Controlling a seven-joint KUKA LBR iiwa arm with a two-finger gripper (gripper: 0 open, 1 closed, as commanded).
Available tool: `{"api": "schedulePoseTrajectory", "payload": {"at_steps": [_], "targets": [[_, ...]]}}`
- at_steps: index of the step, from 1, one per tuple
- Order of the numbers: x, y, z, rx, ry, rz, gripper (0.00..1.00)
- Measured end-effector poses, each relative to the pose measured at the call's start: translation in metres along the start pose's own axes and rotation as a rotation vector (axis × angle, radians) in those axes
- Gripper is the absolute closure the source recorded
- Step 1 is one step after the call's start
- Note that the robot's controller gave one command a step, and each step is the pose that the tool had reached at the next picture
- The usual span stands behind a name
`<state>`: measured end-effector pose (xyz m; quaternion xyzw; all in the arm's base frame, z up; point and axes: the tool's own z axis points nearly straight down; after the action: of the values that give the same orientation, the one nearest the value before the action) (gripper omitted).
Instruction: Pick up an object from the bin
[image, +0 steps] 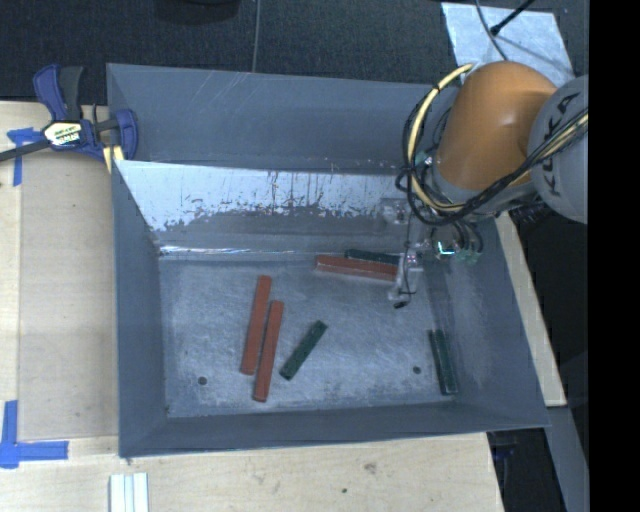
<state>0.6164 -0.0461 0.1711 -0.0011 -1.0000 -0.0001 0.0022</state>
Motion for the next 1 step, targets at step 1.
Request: {"api": "schedulePoseTrajectory", "payload": {"at_steps": [1], "targets": [[-0.0095,-0.0072,0.1045,0.000,0.001,0.011,0.00]]}}
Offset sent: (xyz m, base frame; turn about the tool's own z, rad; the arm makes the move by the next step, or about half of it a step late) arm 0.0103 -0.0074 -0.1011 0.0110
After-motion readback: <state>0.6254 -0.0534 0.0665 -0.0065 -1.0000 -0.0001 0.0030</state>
